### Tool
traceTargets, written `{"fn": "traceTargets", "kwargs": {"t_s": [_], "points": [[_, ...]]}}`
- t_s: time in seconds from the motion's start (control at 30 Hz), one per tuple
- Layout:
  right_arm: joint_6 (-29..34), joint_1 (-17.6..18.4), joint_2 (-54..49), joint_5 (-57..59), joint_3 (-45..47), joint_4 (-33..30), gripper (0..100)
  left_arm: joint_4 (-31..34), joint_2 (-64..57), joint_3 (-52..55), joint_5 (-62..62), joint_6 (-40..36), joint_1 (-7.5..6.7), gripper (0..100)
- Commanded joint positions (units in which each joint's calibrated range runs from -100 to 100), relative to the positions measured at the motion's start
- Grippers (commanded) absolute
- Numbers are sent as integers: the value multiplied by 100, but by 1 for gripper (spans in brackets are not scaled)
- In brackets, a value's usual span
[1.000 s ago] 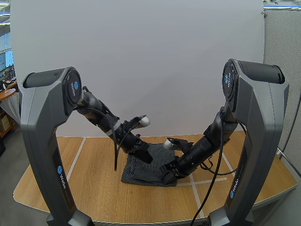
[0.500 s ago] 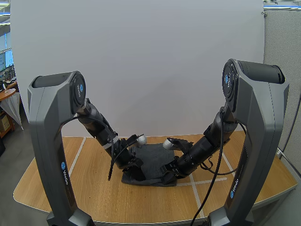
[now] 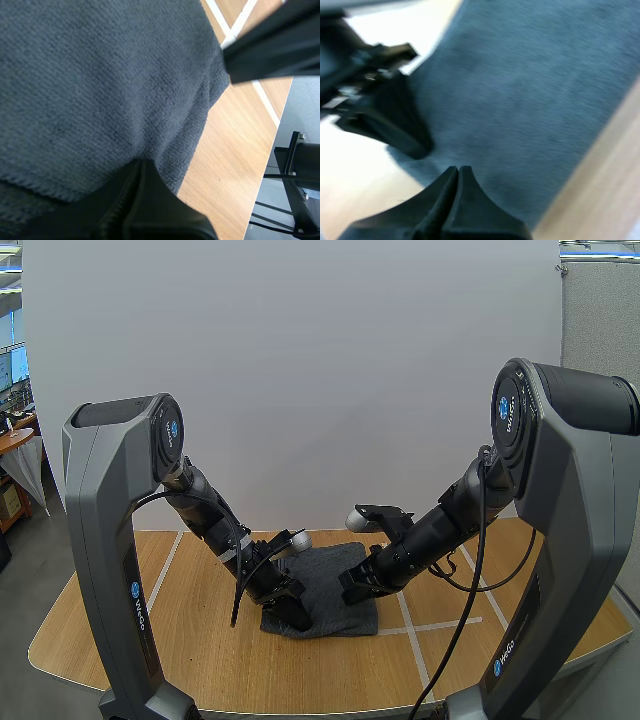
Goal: Fold the towel
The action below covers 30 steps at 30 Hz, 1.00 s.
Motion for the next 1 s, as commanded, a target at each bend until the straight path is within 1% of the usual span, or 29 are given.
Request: {"fn": "traceTargets", "kwargs": {"t_s": [0.0,0.07,0.2,0.23,0.47,0.6,0.67,0.73,0.77,0.87,0.9,0.97], "points": [[-60,8,398,-798,-20,-136,0,70,43,71,0,27,-11,0],[-93,8,556,-998,-20,-126,0,70,43,71,0,27,-11,0],[-91,8,722,-1232,-20,-226,0,45,43,71,0,27,56,0],[-91,8,739,-1284,-20,-255,0,45,43,71,0,27,99,0],[-91,8,723,-1391,-20,-269,0,-158,-42,44,0,93,262,0],[-22,8,276,-820,-120,-206,0,-520,-406,28,0,379,342,0],[81,8,18,-757,-171,-206,0,-550,-712,28,0,403,390,0],[169,-13,-292,-757,-184,-219,0,-526,-1023,28,0,412,469,0],[207,-33,-386,-784,-184,-219,0,-526,-1114,28,0,407,485,0],[302,-167,-624,-804,-184,-255,0,-538,-1505,28,0,415,674,0],[313,-259,-698,-703,-184,-270,0,-538,-1582,28,0,415,752,1],[313,-376,-749,-477,-184,-270,0,-538,-1650,28,0,415,848,6]]}}
